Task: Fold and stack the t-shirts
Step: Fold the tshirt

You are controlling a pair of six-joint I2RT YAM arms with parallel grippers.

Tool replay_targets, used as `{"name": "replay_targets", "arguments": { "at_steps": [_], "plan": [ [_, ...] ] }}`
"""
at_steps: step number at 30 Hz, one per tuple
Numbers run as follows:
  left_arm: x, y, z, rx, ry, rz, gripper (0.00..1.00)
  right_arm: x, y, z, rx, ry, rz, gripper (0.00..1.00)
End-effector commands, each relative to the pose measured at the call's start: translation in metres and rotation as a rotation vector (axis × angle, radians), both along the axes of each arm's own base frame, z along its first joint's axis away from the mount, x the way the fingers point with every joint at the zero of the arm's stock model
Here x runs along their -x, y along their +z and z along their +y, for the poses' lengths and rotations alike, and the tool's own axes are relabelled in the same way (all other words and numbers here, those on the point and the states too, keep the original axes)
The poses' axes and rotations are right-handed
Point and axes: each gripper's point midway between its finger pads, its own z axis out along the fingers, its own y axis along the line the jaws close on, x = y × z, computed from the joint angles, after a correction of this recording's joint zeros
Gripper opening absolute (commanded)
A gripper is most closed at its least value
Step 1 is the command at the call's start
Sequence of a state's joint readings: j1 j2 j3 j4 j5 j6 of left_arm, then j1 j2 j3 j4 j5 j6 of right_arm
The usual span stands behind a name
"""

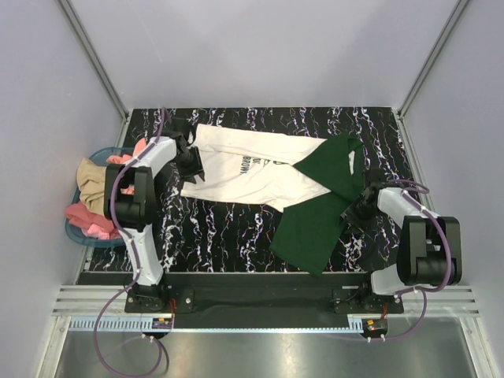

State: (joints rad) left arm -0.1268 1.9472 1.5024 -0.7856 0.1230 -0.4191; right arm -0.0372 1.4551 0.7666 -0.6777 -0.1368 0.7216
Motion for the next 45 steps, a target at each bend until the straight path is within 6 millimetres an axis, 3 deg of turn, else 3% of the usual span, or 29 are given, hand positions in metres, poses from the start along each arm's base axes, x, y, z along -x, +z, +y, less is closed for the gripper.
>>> {"name": "replay_targets", "arguments": {
  "at_steps": [1, 7, 8, 9, 11, 19, 24, 29, 33, 39, 42, 45],
  "plan": [
    [-0.004, -0.022, -0.005, 0.035, 0.0, 0.034, 0.39, -0.003, -0.005, -0.017, 0.098, -0.023, 0.004, 0.39],
    [-0.006, -0.039, 0.007, -0.019, 0.055, 0.065, 0.39, -0.001, -0.024, -0.024, 0.136, 0.036, 0.073, 0.3],
    [-0.006, -0.04, 0.009, -0.033, 0.061, 0.063, 0.39, -0.002, -0.026, -0.024, 0.134, 0.046, 0.077, 0.26],
    [-0.006, -0.04, 0.01, -0.035, 0.065, 0.063, 0.39, -0.002, -0.028, -0.023, 0.129, 0.055, 0.081, 0.13],
    [-0.005, -0.042, 0.012, -0.039, 0.067, 0.069, 0.39, 0.0, -0.033, -0.025, 0.139, 0.072, 0.1, 0.0],
    [-0.001, -0.045, 0.033, -0.108, 0.113, 0.073, 0.39, -0.002, -0.005, -0.054, 0.303, 0.016, 0.061, 0.0],
    [-0.001, -0.04, 0.033, -0.107, 0.119, 0.062, 0.4, 0.001, 0.0, -0.068, 0.379, 0.02, 0.102, 0.0],
    [-0.007, -0.025, 0.026, -0.067, 0.096, 0.025, 0.42, -0.005, 0.003, -0.064, 0.357, 0.052, 0.079, 0.0],
    [-0.009, -0.014, 0.015, -0.003, 0.074, 0.011, 0.43, -0.014, 0.006, -0.049, 0.272, 0.083, 0.032, 0.0],
    [-0.013, 0.024, 0.006, 0.015, 0.022, -0.06, 0.44, -0.015, 0.016, -0.044, 0.249, 0.088, 0.011, 0.07],
    [-0.014, 0.046, 0.002, 0.017, 0.002, -0.104, 0.45, -0.012, 0.021, -0.047, 0.261, 0.076, 0.025, 0.15],
    [-0.013, 0.073, -0.016, 0.047, -0.044, -0.164, 0.46, -0.01, 0.028, -0.049, 0.273, 0.062, 0.036, 0.29]
  ]
}}
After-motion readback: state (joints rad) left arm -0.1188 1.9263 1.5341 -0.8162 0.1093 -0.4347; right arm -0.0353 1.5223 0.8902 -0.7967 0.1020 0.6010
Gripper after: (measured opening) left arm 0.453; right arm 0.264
